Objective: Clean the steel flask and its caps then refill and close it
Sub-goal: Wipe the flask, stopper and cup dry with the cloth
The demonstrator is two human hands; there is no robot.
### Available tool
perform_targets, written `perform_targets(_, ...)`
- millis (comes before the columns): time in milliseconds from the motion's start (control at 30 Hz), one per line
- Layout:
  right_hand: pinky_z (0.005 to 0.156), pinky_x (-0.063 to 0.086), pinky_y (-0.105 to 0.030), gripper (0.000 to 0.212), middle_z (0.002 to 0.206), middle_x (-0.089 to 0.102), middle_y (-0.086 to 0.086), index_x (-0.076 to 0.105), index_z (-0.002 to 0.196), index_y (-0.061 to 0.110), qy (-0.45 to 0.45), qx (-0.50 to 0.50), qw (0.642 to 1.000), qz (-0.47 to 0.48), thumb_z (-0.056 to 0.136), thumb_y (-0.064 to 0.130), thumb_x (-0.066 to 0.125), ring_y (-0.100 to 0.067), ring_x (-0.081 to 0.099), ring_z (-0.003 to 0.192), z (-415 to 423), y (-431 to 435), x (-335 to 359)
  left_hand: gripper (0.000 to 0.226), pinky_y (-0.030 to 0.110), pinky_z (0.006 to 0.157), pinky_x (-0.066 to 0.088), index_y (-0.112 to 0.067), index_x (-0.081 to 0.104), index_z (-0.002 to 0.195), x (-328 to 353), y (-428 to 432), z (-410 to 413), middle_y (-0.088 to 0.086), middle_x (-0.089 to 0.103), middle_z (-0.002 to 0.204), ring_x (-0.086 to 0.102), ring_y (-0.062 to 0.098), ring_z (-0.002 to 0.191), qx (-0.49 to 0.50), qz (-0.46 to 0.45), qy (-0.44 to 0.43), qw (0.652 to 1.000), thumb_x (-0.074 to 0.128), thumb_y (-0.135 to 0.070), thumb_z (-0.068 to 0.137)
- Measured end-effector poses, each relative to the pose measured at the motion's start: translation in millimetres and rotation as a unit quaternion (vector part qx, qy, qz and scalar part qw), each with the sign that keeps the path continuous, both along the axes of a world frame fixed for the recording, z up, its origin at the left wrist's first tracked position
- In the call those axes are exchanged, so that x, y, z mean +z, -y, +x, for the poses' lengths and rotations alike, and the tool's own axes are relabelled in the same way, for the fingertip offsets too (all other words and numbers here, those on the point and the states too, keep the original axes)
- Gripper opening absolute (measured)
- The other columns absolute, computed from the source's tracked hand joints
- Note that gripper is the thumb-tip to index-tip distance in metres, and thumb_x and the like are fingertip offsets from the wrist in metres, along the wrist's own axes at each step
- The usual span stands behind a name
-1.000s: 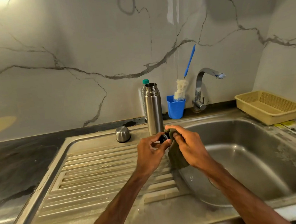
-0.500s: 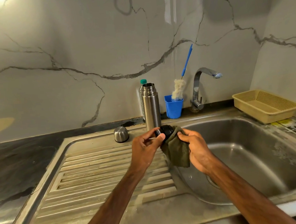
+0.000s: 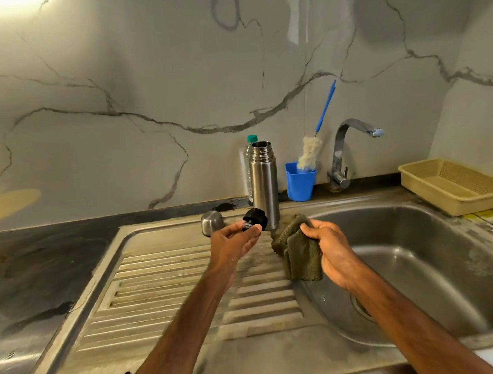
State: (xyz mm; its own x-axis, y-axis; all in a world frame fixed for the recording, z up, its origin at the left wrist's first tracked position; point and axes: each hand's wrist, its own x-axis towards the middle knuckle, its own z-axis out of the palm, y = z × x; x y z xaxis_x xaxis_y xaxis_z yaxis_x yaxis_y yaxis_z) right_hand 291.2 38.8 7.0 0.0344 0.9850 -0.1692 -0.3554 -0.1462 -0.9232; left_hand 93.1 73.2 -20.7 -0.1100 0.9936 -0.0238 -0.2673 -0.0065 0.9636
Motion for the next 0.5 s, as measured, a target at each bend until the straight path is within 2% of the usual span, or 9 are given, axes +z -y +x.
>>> perform_targets(67, 0.066, 0.058, -0.034, 0.024, 0.103, 0.075, -0.018, 0.067, 0.115, 0.004, -0.007, 0.000, 1.000, -0.013, 0.101, 0.005, 0.049, -0.025, 0.073, 0.088, -3, -5, 3, 0.070, 0.038, 0.089, 0.061, 0.004, 0.056, 0.131, 2, -1, -7, 0.028, 0.066, 0.124, 0.074, 0.031, 0.103, -0.034, -0.015, 0.098, 0.994, 0.088, -0.005, 0.070)
perform_targets(133, 0.068, 0.057, -0.036, 0.023, 0.104, 0.074, -0.016, 0.068, 0.114, 0.007, -0.022, -0.008, 1.000, -0.020, 0.101, 0.008, 0.049, -0.027, 0.072, 0.092, -6, -12, 8, 0.080, 0.038, 0.088, 0.062, 0.002, 0.050, 0.137, 5, -1, -11, 0.026, 0.064, 0.128, 0.074, 0.031, 0.104, -0.022, -0.010, 0.100, 0.995, 0.089, -0.006, 0.067)
perform_targets(200, 0.071, 0.055, -0.039, 0.021, 0.101, 0.075, -0.014, 0.069, 0.112, 0.009, -0.046, -0.027, 0.998, -0.029, 0.101, 0.010, 0.051, -0.027, 0.070, 0.094, -10, -20, 11, 0.066, 0.036, 0.085, 0.062, -0.002, 0.058, 0.131, 8, -1, -14, 0.019, 0.069, 0.122, 0.074, 0.026, 0.102, 0.017, 0.028, 0.003, 0.999, 0.088, -0.007, 0.073)
perform_targets(267, 0.073, 0.054, -0.041, 0.019, 0.095, 0.076, -0.012, 0.069, 0.107, 0.010, -0.073, -0.039, 0.996, -0.046, 0.101, 0.011, 0.052, -0.027, 0.069, 0.092, -17, -25, 10, 0.051, 0.028, 0.080, 0.062, -0.012, 0.068, 0.124, 11, -4, -22, 0.007, 0.074, 0.112, 0.073, 0.015, 0.099, 0.061, 0.080, -0.137, 0.985, 0.088, -0.015, 0.076)
perform_targets(333, 0.072, 0.054, -0.041, 0.019, 0.091, 0.076, -0.011, 0.069, 0.106, 0.009, -0.083, -0.044, 0.994, -0.062, 0.101, 0.011, 0.051, -0.027, 0.069, 0.090, -22, -26, 3, 0.044, 0.021, 0.078, 0.060, -0.018, 0.073, 0.119, 16, -9, -27, -0.002, 0.075, 0.106, 0.072, 0.007, 0.093, 0.092, 0.120, -0.258, 0.954, 0.088, -0.023, 0.078)
perform_targets(400, 0.070, 0.055, -0.039, 0.019, 0.091, 0.075, -0.012, 0.069, 0.107, 0.008, -0.073, -0.061, 0.993, -0.067, 0.100, 0.011, 0.052, -0.027, 0.070, 0.087, -24, -29, -6, 0.039, 0.022, 0.081, 0.059, -0.019, 0.076, 0.115, 21, -20, -30, -0.004, 0.076, 0.101, 0.073, 0.008, 0.089, 0.097, 0.146, -0.365, 0.914, 0.087, -0.027, 0.079)
perform_targets(500, 0.074, 0.056, -0.039, 0.018, 0.091, 0.074, -0.012, 0.069, 0.106, 0.007, -0.058, -0.100, 0.991, -0.061, 0.100, 0.010, 0.052, -0.027, 0.069, 0.084, -21, -34, -12, 0.025, 0.024, 0.077, 0.057, -0.017, 0.079, 0.101, 28, -45, -29, -0.004, 0.077, 0.091, 0.072, 0.011, 0.082, 0.064, 0.152, -0.474, 0.865, 0.086, -0.025, 0.079)
